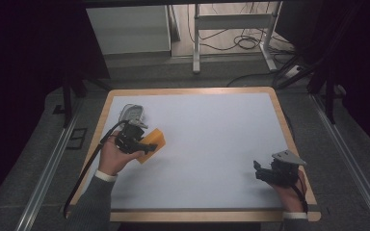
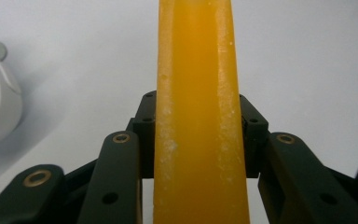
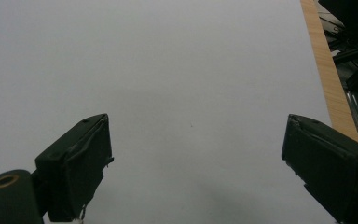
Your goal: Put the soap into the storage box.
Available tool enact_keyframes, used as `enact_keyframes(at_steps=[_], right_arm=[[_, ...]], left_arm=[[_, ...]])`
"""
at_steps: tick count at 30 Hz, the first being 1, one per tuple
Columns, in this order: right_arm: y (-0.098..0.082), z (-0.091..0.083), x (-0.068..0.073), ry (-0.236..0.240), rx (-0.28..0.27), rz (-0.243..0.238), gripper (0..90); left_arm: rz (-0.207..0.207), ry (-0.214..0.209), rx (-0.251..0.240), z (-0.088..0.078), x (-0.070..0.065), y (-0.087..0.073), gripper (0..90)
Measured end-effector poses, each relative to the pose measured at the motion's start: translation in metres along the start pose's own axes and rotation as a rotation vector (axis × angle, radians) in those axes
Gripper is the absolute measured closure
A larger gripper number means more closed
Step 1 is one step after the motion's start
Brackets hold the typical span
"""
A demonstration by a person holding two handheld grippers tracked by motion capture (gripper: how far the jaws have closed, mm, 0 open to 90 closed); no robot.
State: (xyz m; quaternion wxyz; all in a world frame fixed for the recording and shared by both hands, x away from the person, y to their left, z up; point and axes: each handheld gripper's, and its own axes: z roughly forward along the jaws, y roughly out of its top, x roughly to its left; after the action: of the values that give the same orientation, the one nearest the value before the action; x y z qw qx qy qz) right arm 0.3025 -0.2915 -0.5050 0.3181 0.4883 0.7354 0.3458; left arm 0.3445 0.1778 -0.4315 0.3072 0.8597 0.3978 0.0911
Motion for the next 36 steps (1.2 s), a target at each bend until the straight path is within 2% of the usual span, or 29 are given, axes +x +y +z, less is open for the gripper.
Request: enact_keyframes(at_steps=[6, 11, 22, 31, 33, 36], right_arm=[[0.0, 0.0, 0.0, -0.001, 0.001, 0.001, 8.4], [0.0, 0.0, 0.0, -0.003, 0.003, 0.001, 8.4], [0.0, 0.0, -0.001, -0.002, 0.008, 0.008, 8.4], [-0.001, 0.001, -0.001, -0.006, 0.013, 0.011, 8.4], [-0.001, 0.001, -0.002, -0.01, 0.012, 0.016, 8.4], [-0.001, 0.001, -0.002, -0.015, 0.017, 0.019, 8.4]], left_arm=[[-0.015, 0.019, -0.006, -0.005, 0.008, 0.002, 60.8], [-0.024, 0.018, -0.011, -0.007, 0.012, 0.004, 60.8], [-0.013, 0.022, -0.011, -0.014, 0.015, 0.011, 60.7], [-0.038, 0.03, -0.019, -0.014, 0.025, 0.014, 60.7], [-0.039, 0.046, -0.025, -0.016, 0.027, 0.015, 60.7], [-0.047, 0.04, -0.028, -0.018, 0.031, 0.018, 60.7]])
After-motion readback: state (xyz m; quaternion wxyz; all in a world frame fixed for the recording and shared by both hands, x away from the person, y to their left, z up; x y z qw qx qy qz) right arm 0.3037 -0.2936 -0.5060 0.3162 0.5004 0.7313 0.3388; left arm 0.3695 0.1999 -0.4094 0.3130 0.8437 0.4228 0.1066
